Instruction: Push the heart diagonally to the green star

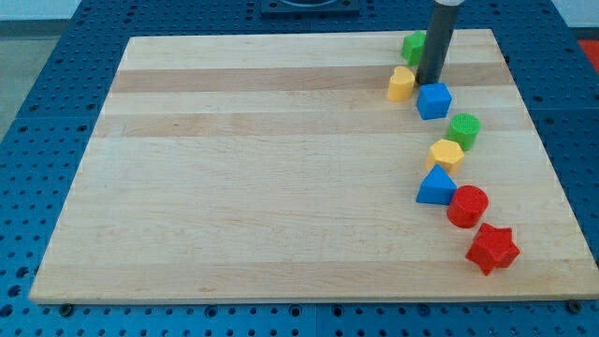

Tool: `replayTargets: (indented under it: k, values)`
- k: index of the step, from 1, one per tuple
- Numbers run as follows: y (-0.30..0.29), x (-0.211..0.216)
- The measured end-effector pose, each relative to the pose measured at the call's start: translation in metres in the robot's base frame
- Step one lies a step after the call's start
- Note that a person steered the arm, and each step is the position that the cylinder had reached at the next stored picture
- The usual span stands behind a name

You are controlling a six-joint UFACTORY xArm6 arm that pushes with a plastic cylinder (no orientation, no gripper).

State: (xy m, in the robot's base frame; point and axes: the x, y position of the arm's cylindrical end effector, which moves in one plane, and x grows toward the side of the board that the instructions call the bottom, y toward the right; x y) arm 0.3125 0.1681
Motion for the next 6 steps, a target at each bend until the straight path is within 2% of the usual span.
replayTargets:
  k: [2,4,6]
  values:
    - [-0.014,0.004]
    - [-0.074,0.011]
    - [-0.159,0.034]
